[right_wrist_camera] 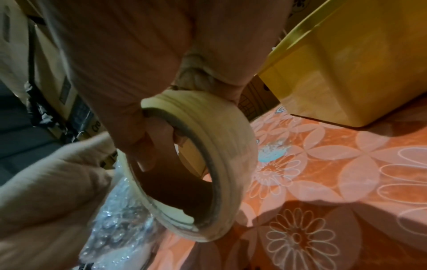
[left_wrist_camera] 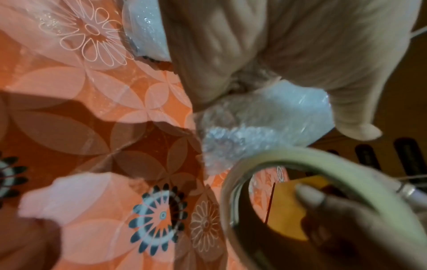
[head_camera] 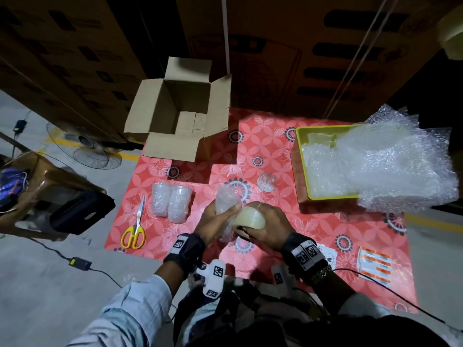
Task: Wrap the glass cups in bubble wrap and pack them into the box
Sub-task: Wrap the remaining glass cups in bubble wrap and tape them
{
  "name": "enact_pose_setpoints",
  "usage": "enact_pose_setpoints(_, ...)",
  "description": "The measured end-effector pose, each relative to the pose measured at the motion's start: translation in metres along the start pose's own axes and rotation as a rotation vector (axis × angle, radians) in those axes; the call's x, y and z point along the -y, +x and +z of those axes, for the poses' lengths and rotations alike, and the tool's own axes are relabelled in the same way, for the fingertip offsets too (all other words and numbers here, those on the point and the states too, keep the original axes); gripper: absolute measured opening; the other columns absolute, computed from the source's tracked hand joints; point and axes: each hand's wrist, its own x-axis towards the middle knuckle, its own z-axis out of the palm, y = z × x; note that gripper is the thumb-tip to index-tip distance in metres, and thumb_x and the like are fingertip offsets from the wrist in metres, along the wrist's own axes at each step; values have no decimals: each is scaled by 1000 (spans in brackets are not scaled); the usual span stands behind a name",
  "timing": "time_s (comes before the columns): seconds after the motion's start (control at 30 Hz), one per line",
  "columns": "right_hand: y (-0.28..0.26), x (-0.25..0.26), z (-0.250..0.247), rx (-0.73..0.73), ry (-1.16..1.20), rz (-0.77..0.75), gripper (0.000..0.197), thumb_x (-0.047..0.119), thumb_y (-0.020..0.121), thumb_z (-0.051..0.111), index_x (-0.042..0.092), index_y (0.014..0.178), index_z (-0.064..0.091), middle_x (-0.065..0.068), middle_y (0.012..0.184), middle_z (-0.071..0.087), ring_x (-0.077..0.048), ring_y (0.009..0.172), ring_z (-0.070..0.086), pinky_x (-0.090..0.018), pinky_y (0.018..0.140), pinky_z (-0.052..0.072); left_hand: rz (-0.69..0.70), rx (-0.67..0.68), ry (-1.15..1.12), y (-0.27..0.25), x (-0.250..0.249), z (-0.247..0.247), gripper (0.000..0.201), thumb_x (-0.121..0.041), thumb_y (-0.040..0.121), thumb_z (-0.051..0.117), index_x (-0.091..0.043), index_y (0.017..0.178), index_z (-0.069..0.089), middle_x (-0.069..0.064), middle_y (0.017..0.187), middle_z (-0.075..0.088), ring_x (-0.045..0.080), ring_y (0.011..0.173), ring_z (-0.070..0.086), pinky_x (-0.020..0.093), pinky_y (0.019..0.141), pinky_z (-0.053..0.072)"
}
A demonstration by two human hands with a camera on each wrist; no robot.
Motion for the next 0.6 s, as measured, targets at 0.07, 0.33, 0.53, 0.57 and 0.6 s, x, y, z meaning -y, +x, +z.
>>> enact_pose_setpoints(0.07,-1,10,1,-6,-1,-3,64,62,66,79,27,118,66,15,97,62,-9,84,60,-9,68,45,72,-122,36,-2,4,-2,51,-49,87,80,-15,123,70,7,116,77,29,109,73,55,98,57)
enact_pose_setpoints(0.33,0,30,10,51,-469,-10,72,52,85,75,18,144,51,-1,139,60,-22,118,61,-34,96,51,-141,-76,-1,-3,-5,-40,84,-79,83,65,-26,147,53,2,149,58,18,132,59,51,116,41)
enact_pose_setpoints(0.53,0,52,25,22,-230,19,73,41,78,84,21,142,54,2,133,62,-15,118,59,-26,98,49,-199,162,-359,-22,-32,-47,75,-67,100,41,-4,129,68,20,120,71,29,103,71,39,88,59)
enact_pose_setpoints(0.57,-1,57,30,18,-240,13,72,39,79,83,21,143,54,2,135,61,-14,120,58,-25,99,49,-210,147,-318,-21,-31,-51,76,-69,100,40,-5,127,71,23,123,70,33,106,70,41,89,57)
enact_pose_setpoints(0.6,-2,64,34,15,-250,11,70,37,80,82,20,142,54,2,134,62,-14,119,59,-25,98,50,-210,158,-245,-22,-31,-54,79,-74,98,42,-6,127,72,28,128,67,38,112,65,44,92,53)
